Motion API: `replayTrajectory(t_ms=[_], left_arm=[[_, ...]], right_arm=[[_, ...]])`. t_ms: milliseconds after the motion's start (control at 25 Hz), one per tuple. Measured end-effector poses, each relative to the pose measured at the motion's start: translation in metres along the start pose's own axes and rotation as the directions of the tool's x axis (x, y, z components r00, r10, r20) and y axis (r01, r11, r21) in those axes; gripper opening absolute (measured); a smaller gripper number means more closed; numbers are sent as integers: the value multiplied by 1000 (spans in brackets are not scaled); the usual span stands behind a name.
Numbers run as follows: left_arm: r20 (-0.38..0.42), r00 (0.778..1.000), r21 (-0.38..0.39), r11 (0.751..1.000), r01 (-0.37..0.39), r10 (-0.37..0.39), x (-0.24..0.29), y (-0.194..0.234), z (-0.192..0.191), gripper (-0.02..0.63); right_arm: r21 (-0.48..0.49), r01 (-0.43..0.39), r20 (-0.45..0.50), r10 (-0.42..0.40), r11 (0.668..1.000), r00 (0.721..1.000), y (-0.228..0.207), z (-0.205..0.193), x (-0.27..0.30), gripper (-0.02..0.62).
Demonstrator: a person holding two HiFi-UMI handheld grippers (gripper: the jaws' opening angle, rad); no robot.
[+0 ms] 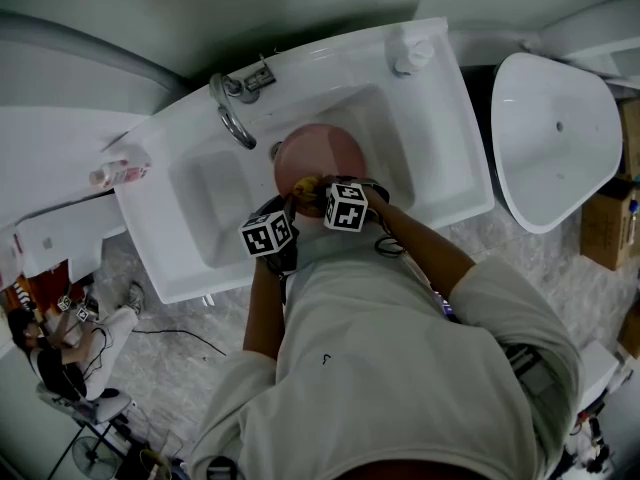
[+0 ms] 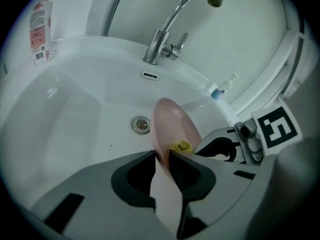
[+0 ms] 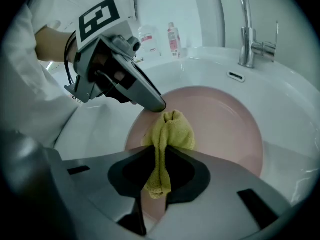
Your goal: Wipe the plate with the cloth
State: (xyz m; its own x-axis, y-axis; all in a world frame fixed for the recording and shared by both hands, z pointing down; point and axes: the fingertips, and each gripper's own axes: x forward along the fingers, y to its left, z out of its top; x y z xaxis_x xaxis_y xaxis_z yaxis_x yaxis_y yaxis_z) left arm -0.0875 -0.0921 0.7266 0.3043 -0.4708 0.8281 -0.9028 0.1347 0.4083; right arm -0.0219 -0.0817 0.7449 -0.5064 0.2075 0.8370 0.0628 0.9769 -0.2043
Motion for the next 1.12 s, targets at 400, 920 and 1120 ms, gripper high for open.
replayTrajectory(t_ms=[400,920,1120], left_arm=[[3,1000,3,1000,6,-6,2,2,1,95],[-17,1000,22,1000,10,-9,3,1,-2,98],[-29,1000,20,1000,-1,2,3,4,-4,98]], right_arm=[[198,81,-154,-50,977,987,-38,-54,-13,63],[683,272,-88,-293,678,952,-122,-57,-20,64],[637,246,-30,-296,730,955,-116,-30,-17,63]])
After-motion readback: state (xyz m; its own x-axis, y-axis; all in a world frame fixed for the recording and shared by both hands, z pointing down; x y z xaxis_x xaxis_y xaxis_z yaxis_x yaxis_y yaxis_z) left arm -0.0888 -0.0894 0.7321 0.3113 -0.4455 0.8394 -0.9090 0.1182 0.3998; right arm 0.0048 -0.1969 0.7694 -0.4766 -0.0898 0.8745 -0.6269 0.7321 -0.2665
